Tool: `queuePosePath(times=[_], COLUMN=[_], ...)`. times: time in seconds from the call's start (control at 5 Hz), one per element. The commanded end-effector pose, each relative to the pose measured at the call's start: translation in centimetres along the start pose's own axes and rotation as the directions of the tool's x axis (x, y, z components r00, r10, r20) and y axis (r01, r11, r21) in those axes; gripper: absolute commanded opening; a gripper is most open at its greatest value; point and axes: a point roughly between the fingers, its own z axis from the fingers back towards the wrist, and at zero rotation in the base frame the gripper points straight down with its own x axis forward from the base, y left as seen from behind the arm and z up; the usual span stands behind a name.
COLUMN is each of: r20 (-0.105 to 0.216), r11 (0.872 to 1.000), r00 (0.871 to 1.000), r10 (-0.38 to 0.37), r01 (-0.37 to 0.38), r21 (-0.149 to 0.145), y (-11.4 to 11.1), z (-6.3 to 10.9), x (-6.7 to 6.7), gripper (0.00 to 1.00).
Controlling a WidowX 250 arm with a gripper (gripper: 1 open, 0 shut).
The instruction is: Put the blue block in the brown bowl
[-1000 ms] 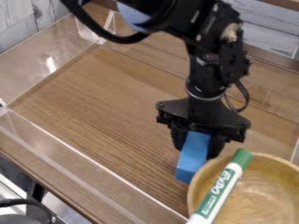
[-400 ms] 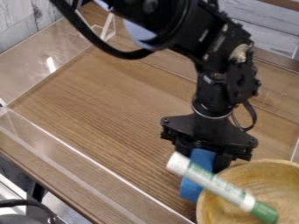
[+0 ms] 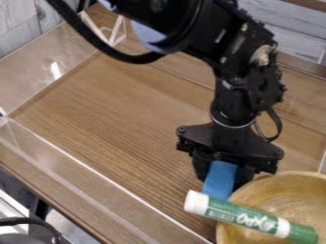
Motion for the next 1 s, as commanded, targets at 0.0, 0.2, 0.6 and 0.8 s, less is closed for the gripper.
queuePosePath(times=[0.0,0.2,0.6,0.8], r20=[0.039,0.032,0.025,0.020], r11=[0.999,0.999,0.998,0.998], r00=[0.999,0.999,0.999,1.000], r10=[-0.014,-0.014,-0.021,-0.023], r01=[0.016,0.016,0.022,0.024], r21=[-0.043,-0.046,-0.052,-0.055], y=[-1.02,-1.05,-1.24,-1.31], z=[1.44,1.45,1.72,1.84], x=[0.20,0.06,-0.02,-0.12], gripper=[0.00,0.00,0.00,0.00])
